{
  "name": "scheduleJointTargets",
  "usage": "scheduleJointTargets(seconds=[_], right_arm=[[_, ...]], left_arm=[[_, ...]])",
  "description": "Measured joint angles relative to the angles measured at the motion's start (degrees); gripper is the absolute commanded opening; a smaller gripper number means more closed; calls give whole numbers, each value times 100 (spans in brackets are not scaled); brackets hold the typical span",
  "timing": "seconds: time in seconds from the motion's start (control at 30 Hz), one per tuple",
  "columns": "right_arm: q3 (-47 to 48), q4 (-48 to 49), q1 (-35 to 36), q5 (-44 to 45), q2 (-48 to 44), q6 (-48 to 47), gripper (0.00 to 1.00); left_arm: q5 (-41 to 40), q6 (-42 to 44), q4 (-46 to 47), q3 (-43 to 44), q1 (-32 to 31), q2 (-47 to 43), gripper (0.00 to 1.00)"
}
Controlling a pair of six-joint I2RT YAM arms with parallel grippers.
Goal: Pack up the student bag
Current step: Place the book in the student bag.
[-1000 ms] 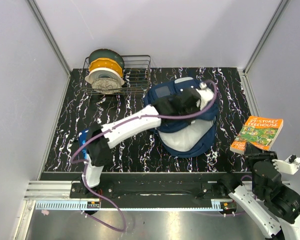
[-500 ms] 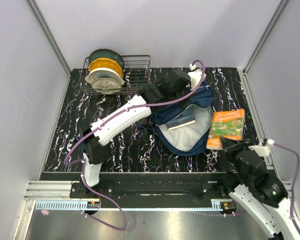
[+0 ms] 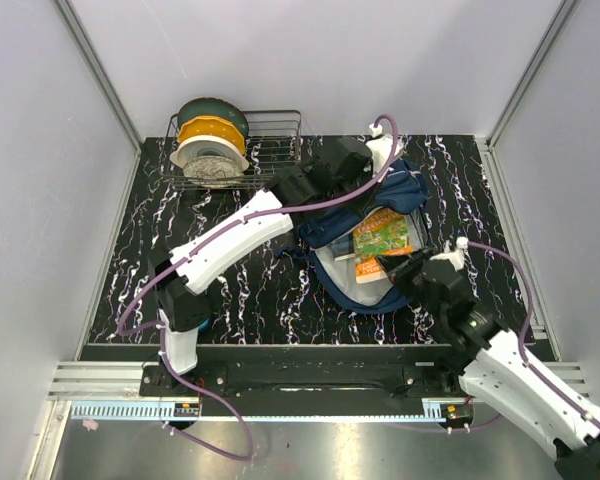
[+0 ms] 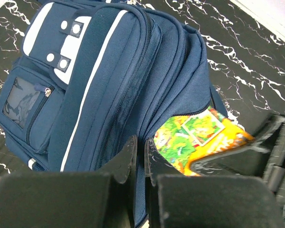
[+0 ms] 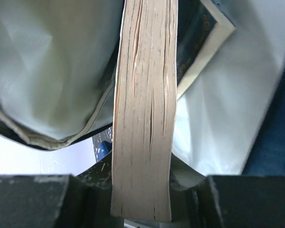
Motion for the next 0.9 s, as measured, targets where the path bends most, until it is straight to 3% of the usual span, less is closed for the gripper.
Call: scheduleJointTargets(seconds=[0.23, 0.5, 0.63, 0.67, 0.77, 0.8, 0.9], right_arm=[[0, 1443, -17, -442, 1552, 39, 0], [94, 3084, -55, -184, 3191, 304, 1], [269, 4041, -59, -125, 4205, 717, 11], [269, 4214, -59, -101, 4378, 815, 19], [273, 4839, -61, 11, 4905, 988, 30], [291, 4986, -61, 39, 5049, 1025, 39], [385, 5237, -61, 136, 5368, 1132, 50]], left_arm=[[0, -90, 42, -323, 24, -348, 0], [-33, -197, 140, -811, 20, -826, 0], [-63, -243, 186, -870, 20, -909, 0], [-76, -249, 232, -911, 20, -933, 0], [-116, -260, 302, -1054, 20, -1027, 0], [-138, -260, 306, -1071, 20, -1049, 0], [-188, -262, 363, -1134, 20, -1095, 0]])
